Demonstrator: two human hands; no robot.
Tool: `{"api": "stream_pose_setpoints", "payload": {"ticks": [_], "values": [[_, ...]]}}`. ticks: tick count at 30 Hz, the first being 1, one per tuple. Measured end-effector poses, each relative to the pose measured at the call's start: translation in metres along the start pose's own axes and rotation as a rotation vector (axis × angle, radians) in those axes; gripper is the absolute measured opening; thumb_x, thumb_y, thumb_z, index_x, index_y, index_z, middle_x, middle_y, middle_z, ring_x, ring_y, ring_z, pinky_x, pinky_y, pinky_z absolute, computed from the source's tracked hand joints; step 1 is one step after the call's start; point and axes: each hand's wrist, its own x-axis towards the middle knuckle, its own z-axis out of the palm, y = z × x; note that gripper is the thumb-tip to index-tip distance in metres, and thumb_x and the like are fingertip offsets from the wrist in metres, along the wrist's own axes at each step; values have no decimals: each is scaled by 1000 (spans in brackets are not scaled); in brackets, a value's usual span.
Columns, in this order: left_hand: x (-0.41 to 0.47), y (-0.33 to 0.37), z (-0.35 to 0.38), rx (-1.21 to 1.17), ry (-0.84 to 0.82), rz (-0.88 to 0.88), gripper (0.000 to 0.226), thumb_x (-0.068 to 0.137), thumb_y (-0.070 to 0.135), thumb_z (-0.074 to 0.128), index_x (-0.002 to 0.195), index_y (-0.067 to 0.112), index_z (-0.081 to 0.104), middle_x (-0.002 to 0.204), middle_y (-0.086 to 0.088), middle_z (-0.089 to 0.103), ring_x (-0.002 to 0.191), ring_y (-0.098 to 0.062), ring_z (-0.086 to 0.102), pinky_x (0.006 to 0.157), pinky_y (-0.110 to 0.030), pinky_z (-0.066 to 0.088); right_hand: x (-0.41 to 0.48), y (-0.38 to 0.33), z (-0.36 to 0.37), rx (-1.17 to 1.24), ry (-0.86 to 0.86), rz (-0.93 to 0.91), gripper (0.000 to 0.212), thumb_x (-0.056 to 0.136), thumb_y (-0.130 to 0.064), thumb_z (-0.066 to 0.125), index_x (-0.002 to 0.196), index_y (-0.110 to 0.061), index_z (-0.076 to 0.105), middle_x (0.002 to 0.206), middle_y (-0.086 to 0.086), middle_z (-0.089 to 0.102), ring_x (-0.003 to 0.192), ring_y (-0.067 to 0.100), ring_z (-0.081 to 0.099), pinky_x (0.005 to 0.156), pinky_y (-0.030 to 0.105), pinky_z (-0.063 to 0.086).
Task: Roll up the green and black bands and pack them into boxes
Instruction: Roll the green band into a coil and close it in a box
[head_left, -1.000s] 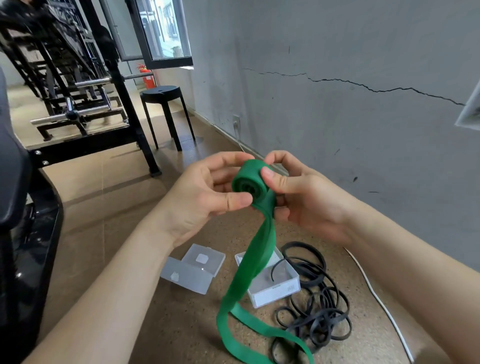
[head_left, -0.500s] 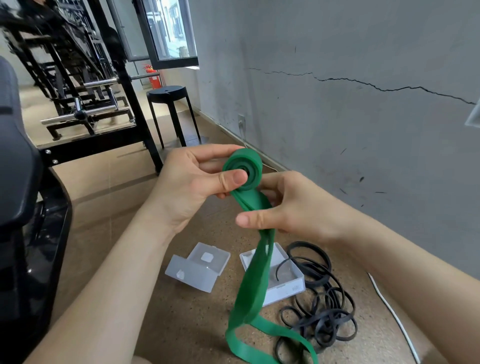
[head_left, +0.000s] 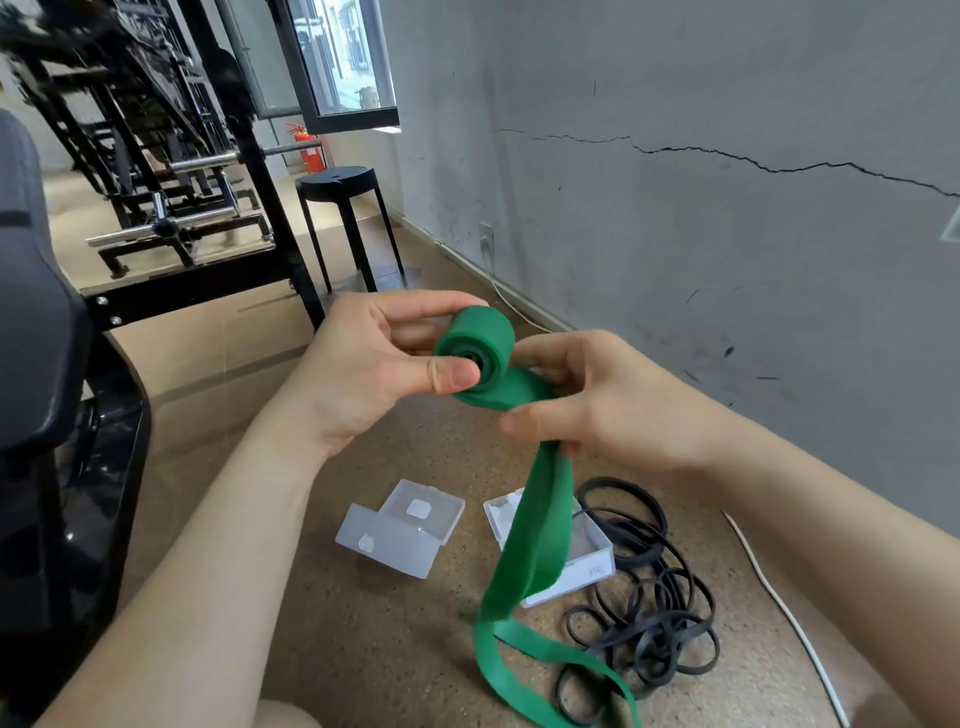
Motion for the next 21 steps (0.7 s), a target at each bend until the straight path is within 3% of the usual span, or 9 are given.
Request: {"api": "stream_pose_setpoints", "payload": {"ticks": [3, 6, 8, 11, 14, 17, 19, 21], "values": [[-1, 5, 1, 130, -57, -19, 55, 49, 1, 86, 95, 29, 74, 90, 2, 76, 85, -13, 73, 70, -20, 56, 1, 2, -1, 148, 70, 121, 39, 81, -53, 65, 108, -25, 67, 79, -4, 65, 66, 11, 55, 53, 25, 42], [-1, 8, 8, 336, -67, -28, 59, 54, -5, 84, 88, 42, 73, 87, 4, 76, 80, -19, 72, 71, -24, 57, 2, 4, 3, 78, 175, 123, 54, 77, -67, 56, 112, -26, 61, 79, 2, 64, 62, 10, 55, 48, 23, 43], [0, 8, 11, 501, -86, -15, 62, 57, 0, 86, 92, 48, 72, 86, 5, 75, 74, -18, 68, 74, -30, 57, 2, 4, 6, 54, 178, 124, 61, 70, -65, 62, 117, -27, 56, 72, -5, 62, 52, 0, 53, 46, 15, 40], [0, 7, 15, 584, -95, 1, 65, 57, 1, 86, 94, 52, 69, 84, 7, 71, 69, -15, 58, 75, -32, 53, 1, 5, 5, 163, 141, 140, 52, 78, -45, 70, 123, -30, 49, 56, -14, 59, 45, -2, 52, 45, 7, 36], [-2, 6, 16, 453, -128, 19, 65, 57, -5, 83, 99, 44, 72, 96, 9, 69, 85, -16, 59, 79, -23, 51, -2, 4, 3, 262, 110, 141, 51, 77, -35, 75, 121, -31, 48, 62, -6, 65, 52, 7, 54, 49, 16, 38], [-2, -3, 11, 131, -171, -15, 66, 61, -1, 78, 116, 33, 67, 113, 4, 69, 107, -19, 62, 88, -32, 53, 0, 6, -2, 410, 123, 124, 57, 72, -31, 81, 119, -25, 49, 81, 4, 66, 68, 18, 57, 61, 30, 35], [-1, -11, 8, -134, -175, -31, 64, 59, 6, 86, 118, 23, 66, 113, -5, 69, 105, -21, 63, 92, -38, 52, 1, 7, -5, 568, 97, 105, 50, 74, -25, 73, 117, -22, 47, 79, 4, 63, 64, 18, 52, 58, 29, 32], [1, -17, 10, -365, -163, -63, 60, 56, 19, 90, 111, 19, 69, 104, -7, 72, 95, -22, 66, 85, -35, 54, 2, 8, -6, 689, 43, 85, 50, 74, -20, 74, 115, -20, 45, 76, 6, 58, 61, 15, 45, 52, 24, 29]]}}
